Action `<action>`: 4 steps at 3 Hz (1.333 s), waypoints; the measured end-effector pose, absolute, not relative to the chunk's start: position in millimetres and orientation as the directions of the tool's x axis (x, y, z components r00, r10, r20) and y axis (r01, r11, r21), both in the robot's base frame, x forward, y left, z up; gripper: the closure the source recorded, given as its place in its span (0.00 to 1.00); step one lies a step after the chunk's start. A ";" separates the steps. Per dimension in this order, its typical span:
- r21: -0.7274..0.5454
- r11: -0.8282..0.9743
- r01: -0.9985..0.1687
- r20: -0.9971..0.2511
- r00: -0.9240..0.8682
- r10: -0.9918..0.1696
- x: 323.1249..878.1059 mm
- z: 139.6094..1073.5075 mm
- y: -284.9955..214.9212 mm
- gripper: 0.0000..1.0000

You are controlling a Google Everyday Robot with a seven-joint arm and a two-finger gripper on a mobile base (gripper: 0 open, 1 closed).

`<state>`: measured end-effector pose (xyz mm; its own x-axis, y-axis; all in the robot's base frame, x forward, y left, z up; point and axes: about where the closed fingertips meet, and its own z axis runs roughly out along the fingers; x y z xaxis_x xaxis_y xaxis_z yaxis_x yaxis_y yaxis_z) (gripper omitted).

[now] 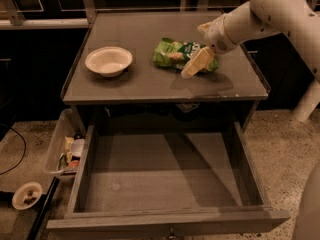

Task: Place green rice chip bag into top drawer

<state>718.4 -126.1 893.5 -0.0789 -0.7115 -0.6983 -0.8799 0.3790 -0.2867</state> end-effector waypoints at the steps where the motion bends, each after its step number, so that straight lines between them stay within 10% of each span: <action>1: -0.269 0.379 -0.885 -0.687 -0.099 -0.720 731.7 876.8 -121.1 0.00; 3: -0.246 0.389 -0.888 -0.676 -0.131 -0.725 753.2 857.7 -126.4 0.00; 4: -0.246 0.389 -0.888 -0.676 -0.131 -0.725 753.7 857.6 -126.5 0.18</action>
Offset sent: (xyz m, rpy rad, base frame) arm 0.0416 -0.0096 -0.0314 -0.0368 0.0399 -0.0460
